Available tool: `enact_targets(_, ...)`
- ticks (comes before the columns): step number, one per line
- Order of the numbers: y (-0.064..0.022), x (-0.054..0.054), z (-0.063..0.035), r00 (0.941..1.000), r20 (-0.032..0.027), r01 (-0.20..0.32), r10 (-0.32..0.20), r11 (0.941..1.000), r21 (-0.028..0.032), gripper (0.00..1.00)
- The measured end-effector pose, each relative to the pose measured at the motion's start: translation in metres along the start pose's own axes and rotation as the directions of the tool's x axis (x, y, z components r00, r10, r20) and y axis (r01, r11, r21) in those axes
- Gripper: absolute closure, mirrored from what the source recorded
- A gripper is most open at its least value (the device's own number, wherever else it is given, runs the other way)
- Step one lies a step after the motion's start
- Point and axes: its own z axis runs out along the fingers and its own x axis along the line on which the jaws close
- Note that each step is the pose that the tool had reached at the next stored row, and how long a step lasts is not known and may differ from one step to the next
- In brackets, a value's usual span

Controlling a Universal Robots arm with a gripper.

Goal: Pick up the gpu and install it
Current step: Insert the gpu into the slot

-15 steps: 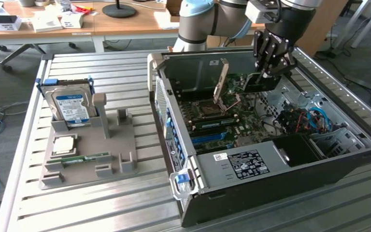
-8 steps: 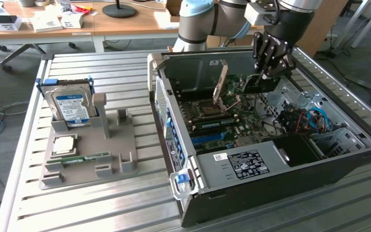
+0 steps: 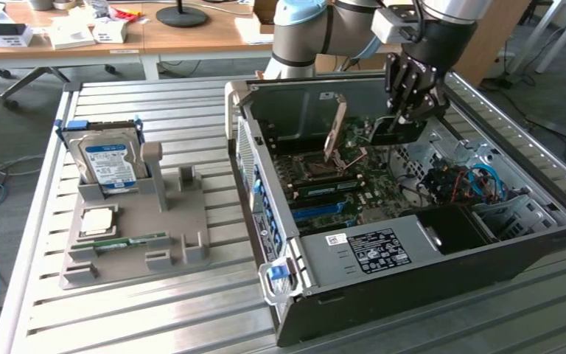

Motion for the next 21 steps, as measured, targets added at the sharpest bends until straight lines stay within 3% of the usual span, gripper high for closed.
enact_targets(11, 0.001, 0.0, 0.0015, 1.0, 0.0, -0.001, 0.001, 1.0, 0.0001, 0.74)
enact_targets(21, 0.0143, 0.001, 0.0026, 1.0, -0.0001, -0.001, 0.001, 1.0, 0.0, 0.74)
